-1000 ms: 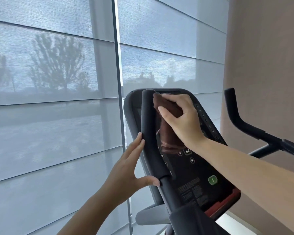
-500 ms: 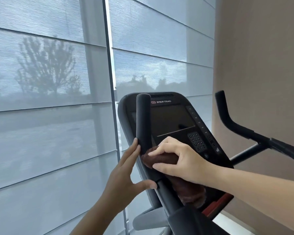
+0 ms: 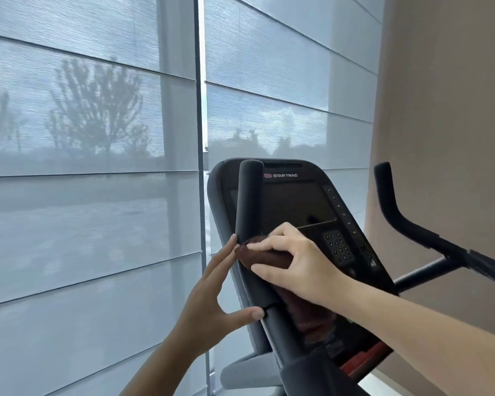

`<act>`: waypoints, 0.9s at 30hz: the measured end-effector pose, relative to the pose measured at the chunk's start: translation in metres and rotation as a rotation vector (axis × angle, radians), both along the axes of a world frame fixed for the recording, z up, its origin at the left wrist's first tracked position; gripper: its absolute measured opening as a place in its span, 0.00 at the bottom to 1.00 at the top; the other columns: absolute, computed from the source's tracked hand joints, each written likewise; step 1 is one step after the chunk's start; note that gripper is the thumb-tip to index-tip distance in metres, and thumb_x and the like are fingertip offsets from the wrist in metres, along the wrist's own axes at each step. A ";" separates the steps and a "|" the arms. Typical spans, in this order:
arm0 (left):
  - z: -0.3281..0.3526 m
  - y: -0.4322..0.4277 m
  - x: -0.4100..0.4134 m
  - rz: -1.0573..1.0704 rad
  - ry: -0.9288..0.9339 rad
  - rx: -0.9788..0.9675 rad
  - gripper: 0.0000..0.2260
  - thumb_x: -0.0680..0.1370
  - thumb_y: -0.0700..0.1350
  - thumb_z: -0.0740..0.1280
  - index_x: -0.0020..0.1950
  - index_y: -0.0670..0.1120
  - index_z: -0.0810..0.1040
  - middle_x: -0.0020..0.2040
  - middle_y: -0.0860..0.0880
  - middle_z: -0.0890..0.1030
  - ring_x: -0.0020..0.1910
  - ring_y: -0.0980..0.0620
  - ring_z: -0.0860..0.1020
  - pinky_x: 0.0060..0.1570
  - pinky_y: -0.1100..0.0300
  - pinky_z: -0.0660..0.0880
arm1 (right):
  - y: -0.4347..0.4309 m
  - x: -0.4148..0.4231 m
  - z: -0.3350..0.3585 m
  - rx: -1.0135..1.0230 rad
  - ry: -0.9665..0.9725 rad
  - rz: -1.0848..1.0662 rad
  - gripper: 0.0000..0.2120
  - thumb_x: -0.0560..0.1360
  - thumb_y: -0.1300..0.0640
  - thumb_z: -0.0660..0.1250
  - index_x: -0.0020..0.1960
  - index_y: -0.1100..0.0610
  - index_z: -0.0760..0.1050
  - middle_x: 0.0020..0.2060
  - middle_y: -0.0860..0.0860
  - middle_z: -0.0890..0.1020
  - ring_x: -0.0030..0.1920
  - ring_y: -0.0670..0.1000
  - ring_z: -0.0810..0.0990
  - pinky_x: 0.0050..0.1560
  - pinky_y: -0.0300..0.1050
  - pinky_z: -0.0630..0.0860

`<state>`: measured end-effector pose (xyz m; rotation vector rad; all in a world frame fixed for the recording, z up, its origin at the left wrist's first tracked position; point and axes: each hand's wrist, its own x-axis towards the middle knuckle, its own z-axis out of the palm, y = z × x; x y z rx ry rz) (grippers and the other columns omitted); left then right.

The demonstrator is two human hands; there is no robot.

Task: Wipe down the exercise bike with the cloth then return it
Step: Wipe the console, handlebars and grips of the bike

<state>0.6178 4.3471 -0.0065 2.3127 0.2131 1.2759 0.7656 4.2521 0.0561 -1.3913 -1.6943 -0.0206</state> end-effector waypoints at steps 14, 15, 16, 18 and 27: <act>-0.006 0.009 0.002 -0.034 -0.071 0.038 0.44 0.62 0.63 0.73 0.71 0.46 0.61 0.72 0.55 0.61 0.70 0.63 0.59 0.65 0.73 0.57 | -0.048 -0.015 0.033 -0.134 -0.136 -0.101 0.12 0.66 0.52 0.73 0.49 0.41 0.80 0.47 0.43 0.78 0.51 0.40 0.77 0.54 0.28 0.69; -0.004 0.011 0.003 -0.034 -0.082 0.056 0.45 0.60 0.63 0.73 0.71 0.45 0.61 0.72 0.54 0.61 0.70 0.62 0.60 0.65 0.72 0.58 | -0.034 -0.016 0.042 0.011 -0.142 -0.186 0.13 0.67 0.54 0.73 0.51 0.43 0.80 0.49 0.46 0.78 0.51 0.41 0.76 0.55 0.28 0.68; -0.002 0.013 0.004 -0.030 -0.080 0.078 0.47 0.59 0.64 0.73 0.71 0.44 0.61 0.72 0.54 0.61 0.70 0.61 0.59 0.66 0.70 0.59 | -0.019 -0.018 0.051 0.131 -0.160 -0.262 0.14 0.68 0.56 0.73 0.53 0.47 0.79 0.50 0.49 0.76 0.51 0.42 0.75 0.56 0.27 0.66; 0.001 0.018 0.006 -0.027 -0.053 0.119 0.51 0.57 0.66 0.72 0.72 0.43 0.58 0.73 0.52 0.58 0.72 0.59 0.57 0.68 0.66 0.58 | 0.012 -0.024 0.066 0.280 -0.202 -0.381 0.14 0.69 0.58 0.72 0.55 0.53 0.79 0.50 0.52 0.73 0.50 0.44 0.73 0.57 0.26 0.64; -0.002 0.046 0.018 -0.207 -0.110 0.198 0.52 0.58 0.66 0.71 0.72 0.40 0.57 0.74 0.47 0.56 0.72 0.57 0.56 0.68 0.65 0.58 | -0.020 -0.042 0.013 -0.177 -0.156 -0.367 0.13 0.68 0.56 0.73 0.49 0.41 0.80 0.46 0.45 0.75 0.48 0.38 0.76 0.52 0.29 0.68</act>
